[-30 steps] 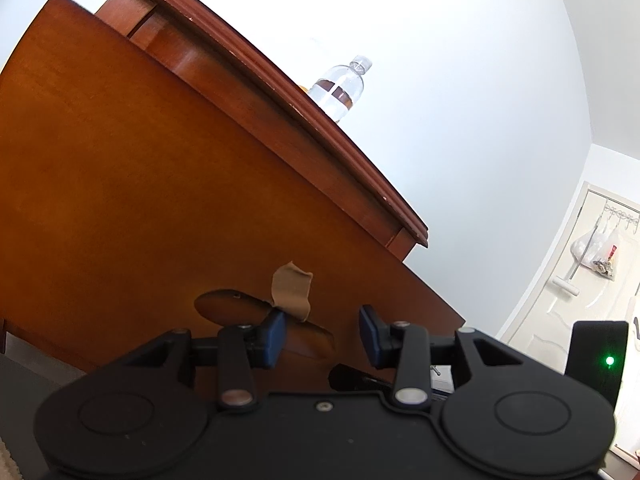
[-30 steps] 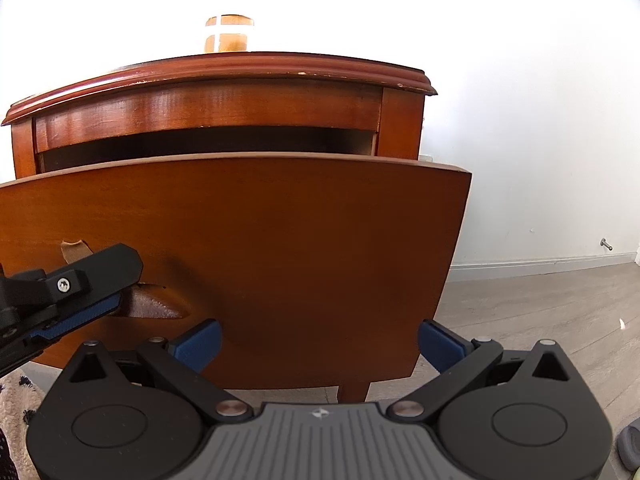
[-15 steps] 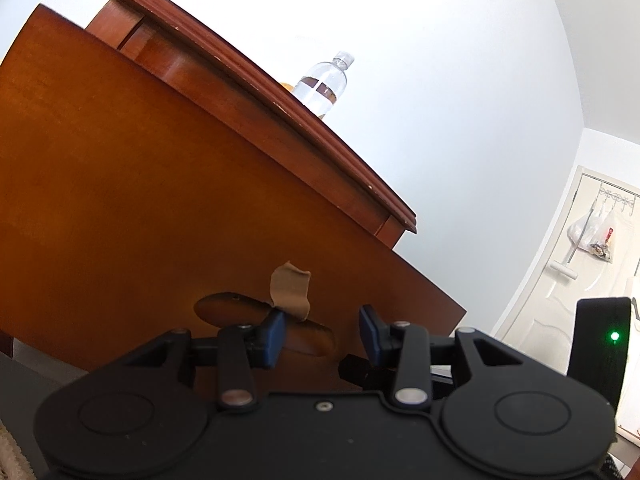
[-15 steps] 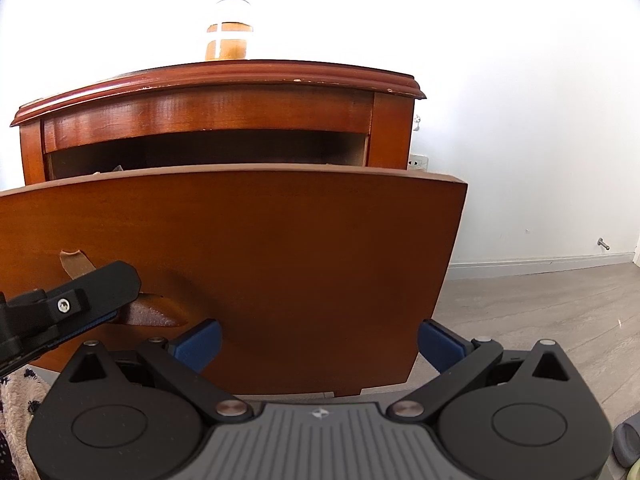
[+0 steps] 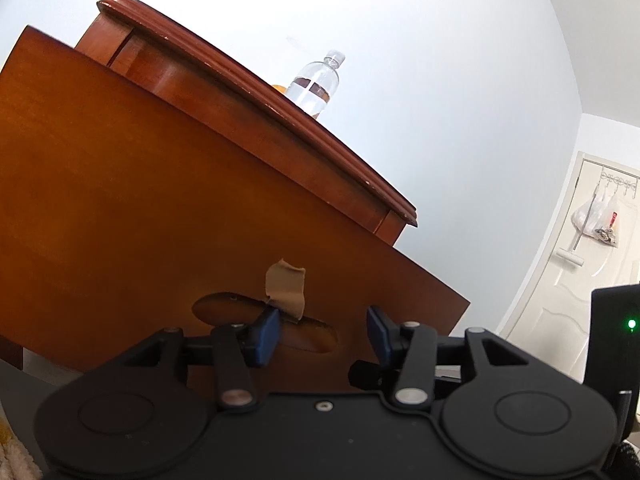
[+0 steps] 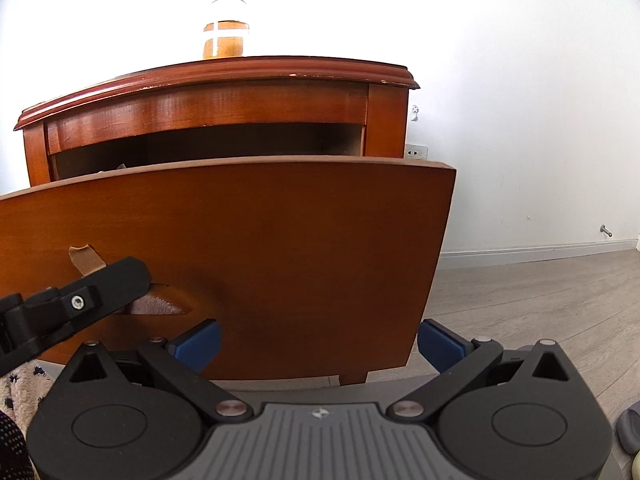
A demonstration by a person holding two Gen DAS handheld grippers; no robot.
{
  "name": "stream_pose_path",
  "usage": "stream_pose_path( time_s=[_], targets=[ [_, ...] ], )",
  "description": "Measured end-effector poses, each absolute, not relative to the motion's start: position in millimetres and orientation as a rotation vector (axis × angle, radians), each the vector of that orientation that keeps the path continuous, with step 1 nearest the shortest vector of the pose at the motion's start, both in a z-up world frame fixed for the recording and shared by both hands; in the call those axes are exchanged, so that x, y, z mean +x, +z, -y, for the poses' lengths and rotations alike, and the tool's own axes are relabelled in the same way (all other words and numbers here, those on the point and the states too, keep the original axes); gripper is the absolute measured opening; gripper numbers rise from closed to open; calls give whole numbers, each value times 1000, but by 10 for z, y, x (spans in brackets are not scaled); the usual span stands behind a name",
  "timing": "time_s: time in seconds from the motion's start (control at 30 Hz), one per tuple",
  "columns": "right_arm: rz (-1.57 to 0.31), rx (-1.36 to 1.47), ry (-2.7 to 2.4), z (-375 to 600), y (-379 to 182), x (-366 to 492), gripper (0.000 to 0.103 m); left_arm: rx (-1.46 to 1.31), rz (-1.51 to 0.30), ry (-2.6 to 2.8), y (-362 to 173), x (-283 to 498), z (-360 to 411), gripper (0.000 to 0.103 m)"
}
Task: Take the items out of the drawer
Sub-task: 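Pull the upper drawer open with the left gripper on its handle, then release the handle with the left gripper and back both tools away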
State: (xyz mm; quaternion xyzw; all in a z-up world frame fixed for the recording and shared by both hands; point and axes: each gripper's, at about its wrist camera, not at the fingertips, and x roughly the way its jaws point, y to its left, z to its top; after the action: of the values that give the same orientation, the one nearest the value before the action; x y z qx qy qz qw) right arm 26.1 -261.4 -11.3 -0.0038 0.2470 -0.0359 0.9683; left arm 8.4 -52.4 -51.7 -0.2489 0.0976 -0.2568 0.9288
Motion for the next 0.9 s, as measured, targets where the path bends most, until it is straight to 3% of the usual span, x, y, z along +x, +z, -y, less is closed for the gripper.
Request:
stream_pose_path(
  time_s=[0.07,0.13,0.47,0.9],
  targets=[
    [-494,-10,-70,2602,-109,243,103,-505,-193,-515,-502,48,515,67],
    [-491,-5,-68,2601,-102,236,103,-508,-202,-510,-484,31,488,73],
    [-489,1,-47,2547,-62,209,103,-394,-251,-487,-248,-196,276,82],
    [-448,8,-13,2299,239,167,103,-228,-280,-285,295,-176,-44,83]
  ],
)
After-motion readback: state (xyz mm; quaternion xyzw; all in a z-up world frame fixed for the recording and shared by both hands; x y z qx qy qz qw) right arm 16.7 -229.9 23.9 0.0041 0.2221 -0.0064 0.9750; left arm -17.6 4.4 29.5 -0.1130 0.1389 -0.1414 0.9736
